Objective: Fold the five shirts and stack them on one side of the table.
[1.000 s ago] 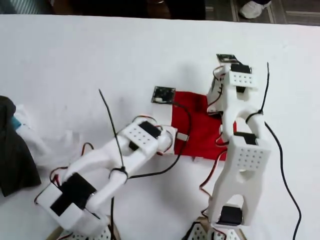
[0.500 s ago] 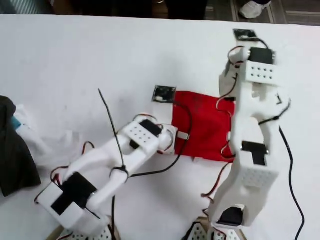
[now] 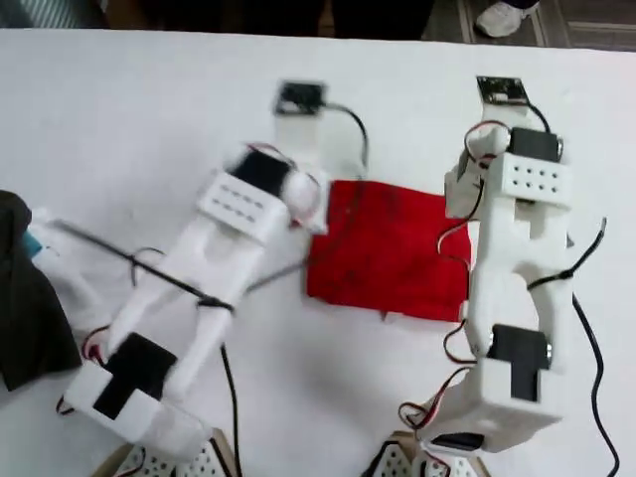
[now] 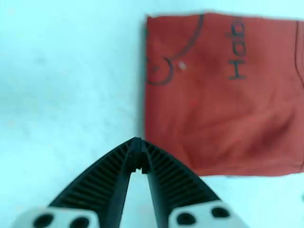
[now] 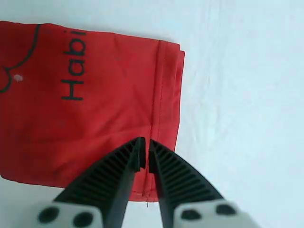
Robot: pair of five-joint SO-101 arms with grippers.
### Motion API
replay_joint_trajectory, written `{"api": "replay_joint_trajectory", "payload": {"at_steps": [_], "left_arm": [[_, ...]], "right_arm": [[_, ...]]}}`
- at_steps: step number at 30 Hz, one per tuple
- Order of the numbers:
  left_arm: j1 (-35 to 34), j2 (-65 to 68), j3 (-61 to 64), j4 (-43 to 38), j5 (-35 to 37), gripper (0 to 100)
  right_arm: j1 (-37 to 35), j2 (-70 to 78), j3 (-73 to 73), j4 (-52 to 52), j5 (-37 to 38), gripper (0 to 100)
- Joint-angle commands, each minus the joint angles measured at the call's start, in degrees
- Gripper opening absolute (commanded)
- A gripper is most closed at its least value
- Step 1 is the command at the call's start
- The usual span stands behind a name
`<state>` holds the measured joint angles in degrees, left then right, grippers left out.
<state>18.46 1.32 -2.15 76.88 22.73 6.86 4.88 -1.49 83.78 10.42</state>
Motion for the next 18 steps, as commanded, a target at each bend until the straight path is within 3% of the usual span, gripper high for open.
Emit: {"api": "replay_joint_trajectory", "payload": {"at_steps": [1, 8, 13, 18], "left_arm": [[-7.5, -0.9, -8.7, 3.9, -3.0, 3], [-19.3, -0.3, -11.8, 4.0, -9.2, 3], [-25.5, -0.4, -5.8, 0.5, -11.3, 3], [-30.0, -0.4, 6.5, -8.4, -13.0, 3]], "right_arm": [[0.7, -5.1, 4.0, -3.7, 0.4, 3.6], [0.3, -4.9, 6.7, -4.4, 0.1, 20.8], [0.2, -2.9, 7.7, -4.3, 0.0, 21.2], [0.4, 1.2, 8.0, -4.2, -2.5, 21.4]]}}
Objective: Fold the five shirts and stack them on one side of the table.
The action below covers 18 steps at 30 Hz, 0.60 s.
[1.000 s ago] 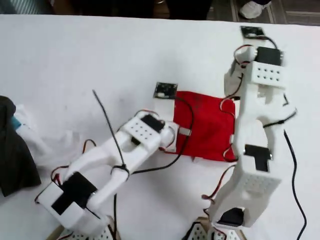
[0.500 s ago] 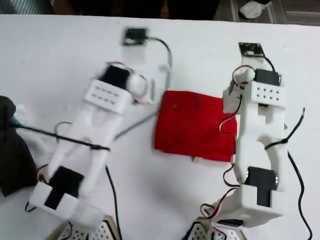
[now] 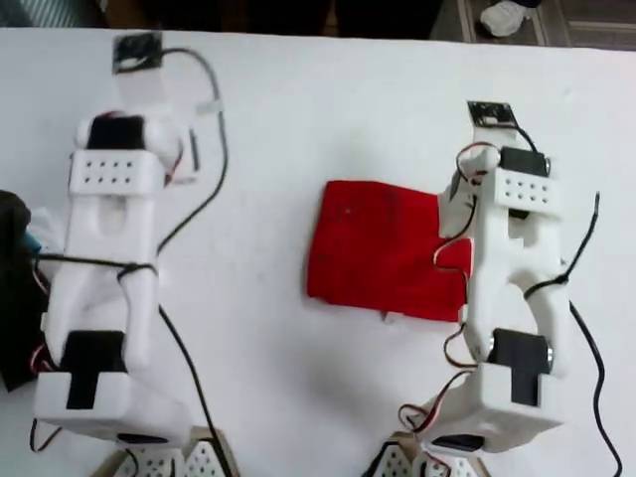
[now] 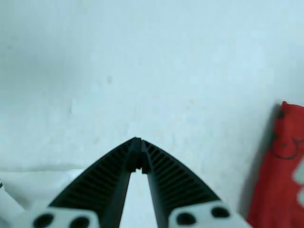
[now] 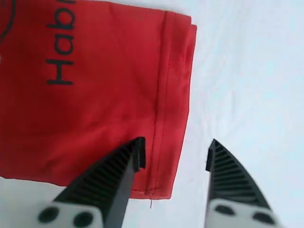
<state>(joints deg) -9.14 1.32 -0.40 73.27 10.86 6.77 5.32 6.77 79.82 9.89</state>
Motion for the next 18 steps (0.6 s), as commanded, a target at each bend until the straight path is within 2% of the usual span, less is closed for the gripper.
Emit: {"api": "replay_joint_trajectory", "payload": {"at_steps": [1, 6, 18], "left_arm": [[-2.9, -0.4, 6.9, -6.3, -1.8, 3], [-3.6, -0.7, 12.4, -8.4, -3.0, 3], [-3.7, -0.8, 12.6, -7.2, -4.5, 3]], "right_arm": [[0.4, 1.4, -0.4, 0.0, -2.9, 21.4], [-0.6, 2.2, -0.5, 1.4, -5.8, 21.5], [-0.3, 2.5, -0.4, 4.2, -6.8, 22.3]]}}
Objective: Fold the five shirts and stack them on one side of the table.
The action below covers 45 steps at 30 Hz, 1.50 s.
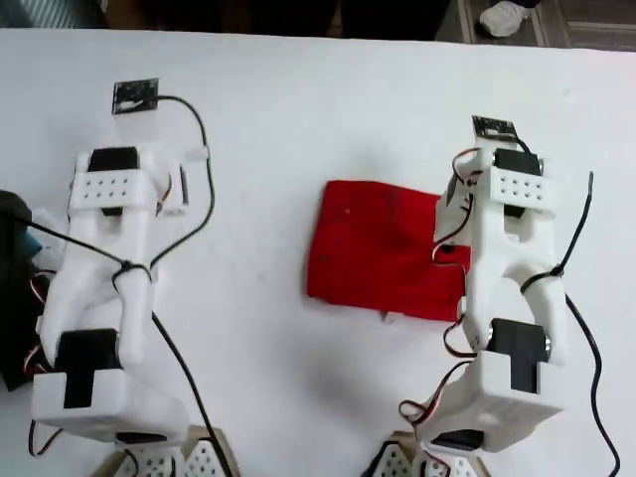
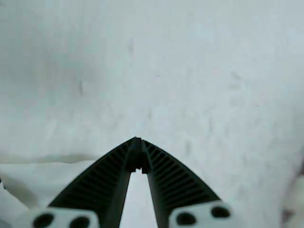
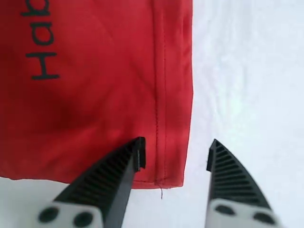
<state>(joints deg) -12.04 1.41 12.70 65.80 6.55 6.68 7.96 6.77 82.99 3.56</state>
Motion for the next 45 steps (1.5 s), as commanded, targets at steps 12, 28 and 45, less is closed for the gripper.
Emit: {"api": "replay_joint_trajectory", "payload": {"at_steps": [12, 28, 45], "left_arm": [[-0.7, -0.9, -0.7, 0.7, -0.2, 3], [-1.4, -0.6, -0.3, -1.2, -0.2, 3], [-3.5, -0.9, -0.9, -0.9, -0.3, 3]], "right_arm": [[-3.6, 0.0, -4.6, -1.9, -4.1, 27.8], [-1.7, 27.2, -15.6, 0.3, -4.6, 27.9], [-9.3, 43.7, -34.5, 14.7, -1.8, 27.6]]}}
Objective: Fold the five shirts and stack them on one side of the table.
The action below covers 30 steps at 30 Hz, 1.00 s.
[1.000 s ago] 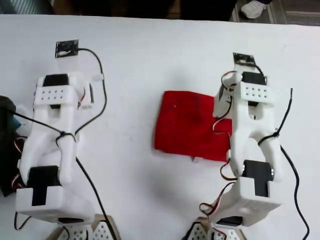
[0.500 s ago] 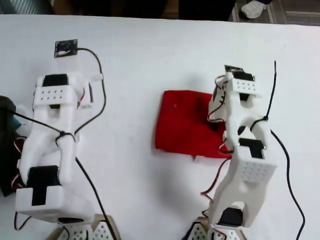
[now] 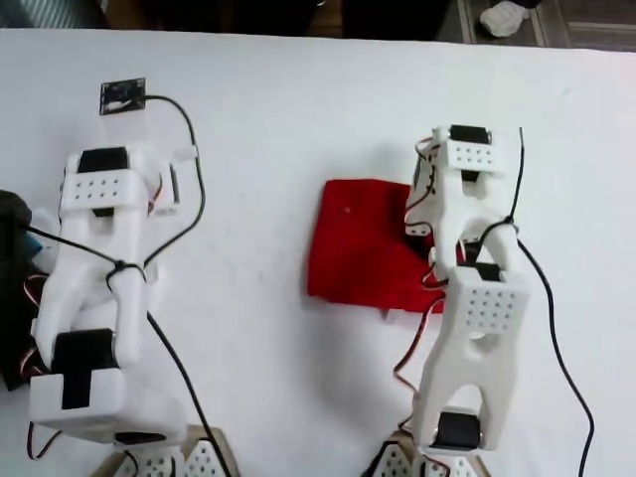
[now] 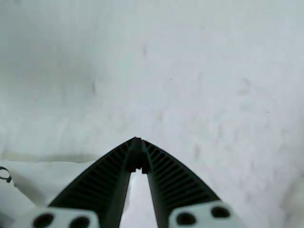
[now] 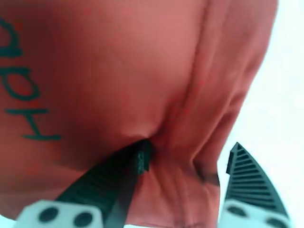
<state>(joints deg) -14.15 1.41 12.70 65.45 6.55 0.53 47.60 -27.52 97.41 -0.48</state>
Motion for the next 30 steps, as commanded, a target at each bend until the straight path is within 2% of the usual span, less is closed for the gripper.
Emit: {"api": "replay_joint_trajectory", "payload": {"at_steps": [1, 3, 5, 7, 12, 17, 19, 25, 30], "left_arm": [[-1.9, -0.9, -0.9, -0.5, -0.3, 3], [-3.6, -0.9, -0.9, -0.4, -0.3, 3], [-5.7, -0.9, -0.9, -0.5, -0.5, 3], [-7.7, -0.9, -0.9, -0.6, -3.7, 3], [-12.6, -0.9, -0.9, -0.5, -11.2, 3], [-15.5, -1.0, -0.9, -0.4, -12.3, 3], [-15.7, -1.0, -0.9, -0.4, -12.3, 3], [-15.7, -1.0, -0.9, -0.4, -12.3, 3], [-15.8, -1.0, -0.8, -0.4, -12.3, 3]], "right_arm": [[-4.0, 4.8, -0.2, 0.3, 4.1, 27.2], [-4.8, 5.2, -0.3, 0.8, 6.9, 22.1], [-5.3, 5.6, -0.2, 0.9, 8.0, 11.9], [-5.3, 6.2, -0.1, 0.8, 8.2, 2.4], [-5.4, 6.8, -0.3, 0.8, 8.2, 2.1], [-3.7, 6.7, -4.2, 0.8, 8.3, 2.2], [-1.1, 6.3, -8.0, 1.0, 9.8, 2.2], [10.2, 5.1, -19.9, 1.1, 22.0, 2.1], [19.2, 5.3, -29.2, 0.7, 25.4, 2.1]]}}
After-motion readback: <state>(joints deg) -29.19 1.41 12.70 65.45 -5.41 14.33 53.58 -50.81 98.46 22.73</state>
